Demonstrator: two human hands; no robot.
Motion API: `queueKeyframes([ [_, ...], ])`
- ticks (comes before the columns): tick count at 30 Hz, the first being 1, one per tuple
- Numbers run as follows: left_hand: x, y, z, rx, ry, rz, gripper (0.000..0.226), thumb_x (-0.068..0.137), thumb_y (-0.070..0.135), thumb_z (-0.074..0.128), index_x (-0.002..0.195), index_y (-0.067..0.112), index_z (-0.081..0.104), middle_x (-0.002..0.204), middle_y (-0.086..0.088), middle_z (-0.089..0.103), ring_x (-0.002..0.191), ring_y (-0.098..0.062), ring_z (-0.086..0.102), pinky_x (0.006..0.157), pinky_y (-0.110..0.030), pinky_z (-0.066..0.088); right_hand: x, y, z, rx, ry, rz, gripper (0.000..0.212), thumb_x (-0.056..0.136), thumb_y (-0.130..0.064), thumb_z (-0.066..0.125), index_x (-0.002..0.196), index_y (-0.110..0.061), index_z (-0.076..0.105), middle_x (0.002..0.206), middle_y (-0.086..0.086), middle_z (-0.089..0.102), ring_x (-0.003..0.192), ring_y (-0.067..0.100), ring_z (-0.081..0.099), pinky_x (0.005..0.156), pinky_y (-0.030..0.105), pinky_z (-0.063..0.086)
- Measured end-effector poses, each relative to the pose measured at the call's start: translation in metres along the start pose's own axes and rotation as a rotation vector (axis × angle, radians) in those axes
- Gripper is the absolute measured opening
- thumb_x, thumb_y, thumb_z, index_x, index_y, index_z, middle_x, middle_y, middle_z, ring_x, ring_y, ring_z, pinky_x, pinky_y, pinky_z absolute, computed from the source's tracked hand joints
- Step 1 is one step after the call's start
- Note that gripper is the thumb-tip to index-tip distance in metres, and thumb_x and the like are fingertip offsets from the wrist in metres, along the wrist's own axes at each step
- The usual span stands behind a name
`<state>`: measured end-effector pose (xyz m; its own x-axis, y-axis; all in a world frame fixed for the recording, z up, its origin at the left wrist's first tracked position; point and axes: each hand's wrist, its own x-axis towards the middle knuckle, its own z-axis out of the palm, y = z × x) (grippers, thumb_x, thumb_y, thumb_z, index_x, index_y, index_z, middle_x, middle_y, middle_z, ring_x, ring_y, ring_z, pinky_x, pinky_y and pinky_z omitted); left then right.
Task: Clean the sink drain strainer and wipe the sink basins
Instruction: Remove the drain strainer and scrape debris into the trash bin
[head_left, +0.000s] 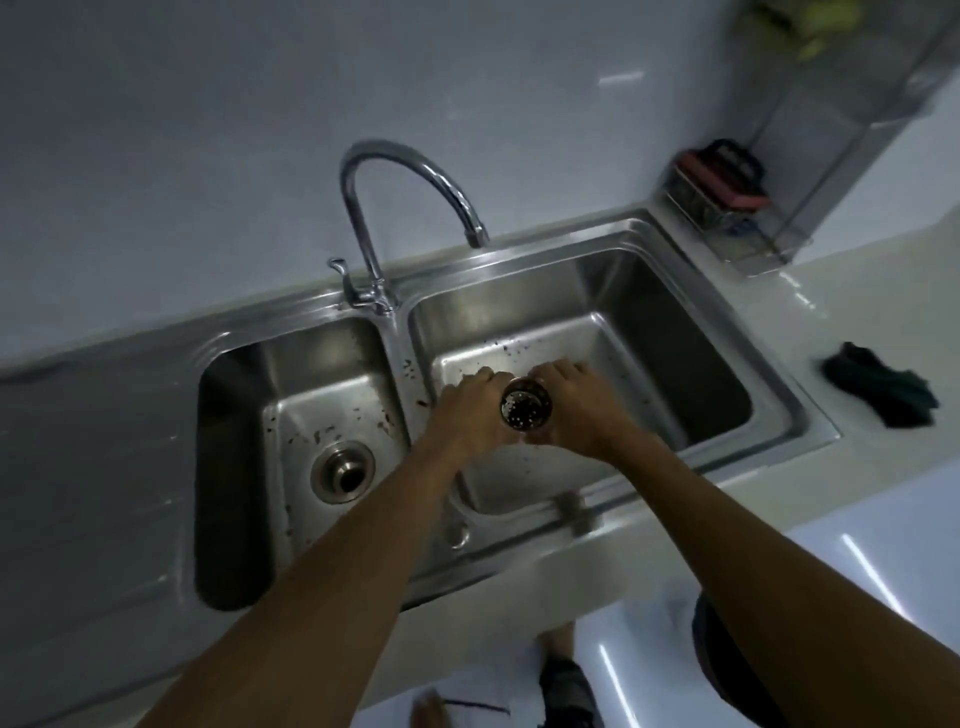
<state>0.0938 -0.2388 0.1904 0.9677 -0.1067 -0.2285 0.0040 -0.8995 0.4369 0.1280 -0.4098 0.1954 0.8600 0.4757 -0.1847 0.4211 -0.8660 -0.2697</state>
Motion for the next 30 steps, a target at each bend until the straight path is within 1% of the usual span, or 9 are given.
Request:
queueKeyframes([
  [3, 0.034, 0.026, 0.045, -0.015, -0.05, -0.002, 0.077, 0.076, 0.049, 0.086, 0.143, 0.03, 0.053, 0.134, 0.001, 0.059, 0.123, -0.023, 0.057, 0.103, -0.041, 0.046, 0.001, 0.053, 0.015, -0.024, -0.09, 0.044, 0.09, 0.069, -0.056, 0.085, 0.141, -0.02, 0.045, 0.14, 0.005, 0.052, 0.127, 0.027, 0.048, 0.108, 0.046, 0.043],
  [6, 0.074, 0.042, 0.09, -0.046, -0.088, -0.026, 0.074, 0.075, 0.053, 0.086, 0.141, 0.033, 0.057, 0.14, 0.003, 0.061, 0.125, -0.022, 0.06, 0.104, -0.043, 0.049, 0.016, 0.103, 0.038, -0.036, -0.179, 0.072, 0.093, 0.071, -0.055, 0.084, 0.144, -0.017, 0.041, 0.142, 0.008, 0.05, 0.13, 0.03, 0.047, 0.11, 0.047, 0.041],
  [12, 0.137, 0.049, 0.158, -0.109, -0.138, -0.163, 0.055, 0.087, 0.041, 0.077, 0.136, 0.023, 0.061, 0.138, -0.004, 0.062, 0.124, -0.028, 0.06, 0.095, -0.042, 0.053, 0.067, 0.165, 0.075, -0.103, -0.348, 0.065, 0.081, 0.08, -0.053, 0.075, 0.141, -0.013, 0.041, 0.14, 0.013, 0.048, 0.128, 0.036, 0.046, 0.107, 0.05, 0.041],
  [18, 0.166, 0.051, 0.185, -0.102, -0.146, -0.207, 0.064, 0.082, 0.047, 0.08, 0.135, 0.016, 0.06, 0.134, -0.011, 0.061, 0.121, -0.032, 0.059, 0.09, -0.045, 0.055, 0.097, 0.189, 0.091, -0.193, -0.426, 0.027, 0.078, 0.078, -0.048, 0.079, 0.137, -0.014, 0.04, 0.137, 0.015, 0.049, 0.124, 0.038, 0.047, 0.104, 0.051, 0.044],
  [21, 0.166, 0.051, 0.192, -0.114, -0.157, -0.222, 0.076, 0.076, 0.048, 0.086, 0.137, 0.014, 0.055, 0.135, -0.011, 0.06, 0.12, -0.032, 0.06, 0.093, -0.047, 0.054, 0.101, 0.194, 0.092, -0.201, -0.47, 0.022, 0.089, 0.071, -0.056, 0.083, 0.137, -0.016, 0.039, 0.139, 0.013, 0.048, 0.127, 0.037, 0.047, 0.105, 0.051, 0.042],
  [23, 0.166, 0.045, 0.191, -0.137, -0.179, -0.223, 0.086, 0.07, 0.046, 0.091, 0.139, 0.013, 0.052, 0.139, -0.011, 0.057, 0.124, -0.031, 0.058, 0.095, -0.046, 0.053, 0.109, 0.194, 0.088, -0.198, -0.496, 0.003, 0.107, 0.062, -0.065, 0.085, 0.144, -0.018, 0.034, 0.146, 0.013, 0.042, 0.134, 0.037, 0.041, 0.111, 0.053, 0.038],
  [25, 0.164, 0.034, 0.184, -0.126, -0.186, -0.23, 0.095, 0.07, 0.045, 0.09, 0.147, 0.012, 0.045, 0.147, -0.012, 0.049, 0.131, -0.032, 0.052, 0.099, -0.045, 0.051, 0.12, 0.188, 0.083, -0.159, -0.513, -0.028, 0.119, 0.059, -0.069, 0.084, 0.151, -0.02, 0.026, 0.155, 0.013, 0.032, 0.143, 0.038, 0.03, 0.117, 0.056, 0.031],
  [28, 0.158, 0.009, 0.171, -0.015, -0.174, -0.277, 0.105, 0.073, 0.053, 0.085, 0.156, 0.016, 0.033, 0.149, -0.011, 0.041, 0.131, -0.034, 0.046, 0.102, -0.047, 0.047, 0.136, 0.171, 0.085, -0.158, -0.518, -0.069, 0.111, 0.067, -0.073, 0.076, 0.154, -0.024, 0.027, 0.162, 0.015, 0.021, 0.149, 0.041, 0.017, 0.121, 0.057, 0.022],
  [30, 0.154, -0.01, 0.165, 0.071, -0.175, -0.308, 0.107, 0.069, 0.049, 0.09, 0.154, 0.02, 0.031, 0.143, -0.009, 0.041, 0.127, -0.032, 0.046, 0.099, -0.044, 0.046, 0.141, 0.157, 0.095, -0.268, -0.527, -0.102, 0.091, 0.079, -0.075, 0.064, 0.151, -0.026, 0.039, 0.168, 0.02, 0.002, 0.153, 0.047, -0.001, 0.123, 0.061, 0.011],
])
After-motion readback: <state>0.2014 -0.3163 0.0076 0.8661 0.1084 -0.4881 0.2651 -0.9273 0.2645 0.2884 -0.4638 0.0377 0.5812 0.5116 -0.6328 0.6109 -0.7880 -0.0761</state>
